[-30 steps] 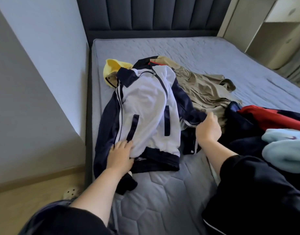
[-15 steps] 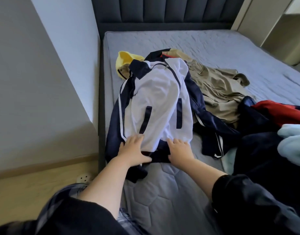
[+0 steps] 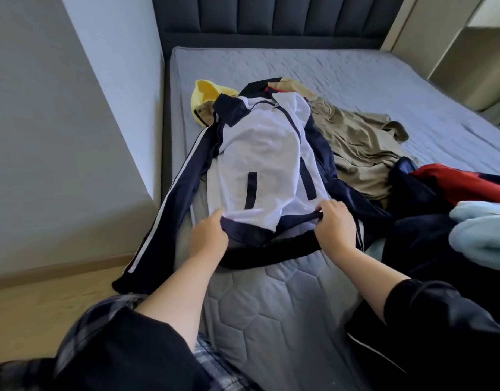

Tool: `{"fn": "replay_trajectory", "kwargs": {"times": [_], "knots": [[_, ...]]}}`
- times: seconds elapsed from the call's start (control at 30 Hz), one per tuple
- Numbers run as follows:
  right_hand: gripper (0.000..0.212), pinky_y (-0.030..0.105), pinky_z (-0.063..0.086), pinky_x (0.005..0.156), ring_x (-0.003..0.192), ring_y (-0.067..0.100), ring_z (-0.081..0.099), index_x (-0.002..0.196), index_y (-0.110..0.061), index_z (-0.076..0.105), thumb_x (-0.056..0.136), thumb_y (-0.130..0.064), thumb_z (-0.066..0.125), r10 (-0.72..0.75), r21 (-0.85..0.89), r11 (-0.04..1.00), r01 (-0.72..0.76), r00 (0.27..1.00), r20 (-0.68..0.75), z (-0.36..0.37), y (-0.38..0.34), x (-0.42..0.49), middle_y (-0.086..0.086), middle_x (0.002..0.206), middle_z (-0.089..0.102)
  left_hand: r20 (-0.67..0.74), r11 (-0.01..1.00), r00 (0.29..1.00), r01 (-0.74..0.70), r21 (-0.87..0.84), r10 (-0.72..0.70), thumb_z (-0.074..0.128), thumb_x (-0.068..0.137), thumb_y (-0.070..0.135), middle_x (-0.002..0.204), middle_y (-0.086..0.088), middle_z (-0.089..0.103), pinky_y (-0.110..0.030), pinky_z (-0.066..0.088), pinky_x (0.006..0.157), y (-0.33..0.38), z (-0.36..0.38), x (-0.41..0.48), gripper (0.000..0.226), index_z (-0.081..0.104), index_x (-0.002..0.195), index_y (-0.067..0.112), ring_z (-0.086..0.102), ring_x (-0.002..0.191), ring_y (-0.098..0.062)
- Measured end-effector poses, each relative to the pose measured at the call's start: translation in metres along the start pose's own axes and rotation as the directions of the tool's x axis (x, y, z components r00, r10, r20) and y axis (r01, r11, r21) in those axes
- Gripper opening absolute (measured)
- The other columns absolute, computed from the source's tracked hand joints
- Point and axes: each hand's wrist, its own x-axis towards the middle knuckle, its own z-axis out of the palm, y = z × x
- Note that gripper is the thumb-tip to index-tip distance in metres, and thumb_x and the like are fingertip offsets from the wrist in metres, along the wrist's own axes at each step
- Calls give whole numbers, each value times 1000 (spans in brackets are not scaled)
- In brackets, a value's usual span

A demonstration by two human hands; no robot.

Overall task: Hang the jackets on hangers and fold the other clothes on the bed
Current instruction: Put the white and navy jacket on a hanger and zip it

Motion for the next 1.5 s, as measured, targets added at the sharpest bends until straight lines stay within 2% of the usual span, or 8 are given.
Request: {"fn": "replay_trajectory", "kwargs": {"times": [0.23, 0.33, 0.47, 0.7, 0.93, 1.2, 1.4, 1.5], "knots": [[29, 39, 43, 81, 102, 39, 48, 95, -7, 60, 70, 7, 53, 409, 24, 912, -409, 912, -2, -14, 53, -13, 15, 110, 50, 63, 779, 816, 569, -262, -575, 44, 93, 5, 141, -17, 42, -41, 39, 97, -34, -13, 12, 52, 39, 143, 17, 45, 122, -39], [37, 37, 44, 79, 106, 35, 50, 111, -12, 53, 77, 1, 51, 438, -149, 899, -413, 869, 230, -11, 62, -28, 11, 115, 52, 86, 937, 984, 120, 329, -157, 57, 82, 6, 144, -10, 25, -41, 39, 94, -28, -5, -4, 79, 19, 147, 29, 38, 123, -33], [33, 42, 43, 81, 96, 37, 50, 97, -1, 62, 67, 10, 57, 24, -287, 957, 51, 968, 252, -6, 64, -39, 15, 105, 55, 211, 717, 886, -459, 525, 413, 53, 84, 1, 151, -6, 18, -33, 33, 102, -13, 16, -11, 85, 10, 152, 27, 34, 126, -26], [62, 35, 33, 100, 123, 28, 44, 140, -16, 43, 80, -3, 53, -117, -393, 867, 306, 892, 437, 7, 61, -38, 6, 135, 46, 192, 683, 920, -383, 622, 341, 42, 94, 8, 135, -4, 36, -31, 35, 93, -13, 13, -10, 34, 60, 120, 21, 36, 121, -25], [40, 39, 27, 101, 114, 27, 50, 126, -20, 48, 89, -8, 40, 69, -545, 811, 213, 890, 450, 23, 53, -40, -2, 124, 56, 54, 984, 994, -84, -156, 94, 44, 94, 9, 82, -5, 57, -31, 33, 60, -1, -1, -7, 16, 55, 85, 13, 54, 81, -30], [43, 41, 30, 109, 106, 26, 58, 130, -15, 42, 88, -5, 42, 90, -535, 825, 185, 891, 446, 28, 47, -36, 3, 111, 63, 260, 887, 910, -387, 253, 323, 50, 90, 14, 110, -2, 59, -33, 41, 81, -13, 7, -10, 31, 61, 118, 20, 52, 105, -24], [19, 32, 44, 80, 93, 36, 62, 82, -11, 68, 75, -10, 50, 350, -176, 937, -303, 818, 456, -15, 46, 3, 10, 84, 65, -278, 966, 935, -249, -70, 221, 50, 77, -9, 85, -18, 64, -40, 46, 64, -1, -9, -3, 25, 66, 93, 3, 58, 76, -40], [26, 32, 46, 77, 100, 34, 63, 101, -10, 65, 79, -15, 52, 410, -405, 889, -212, 763, 500, -33, 59, -4, 12, 104, 66, 44, 967, 968, -250, 44, 248, 45, 85, 0, 102, -9, 68, -34, 46, 74, -5, -5, -3, 42, 67, 113, 21, 61, 93, -35]]}}
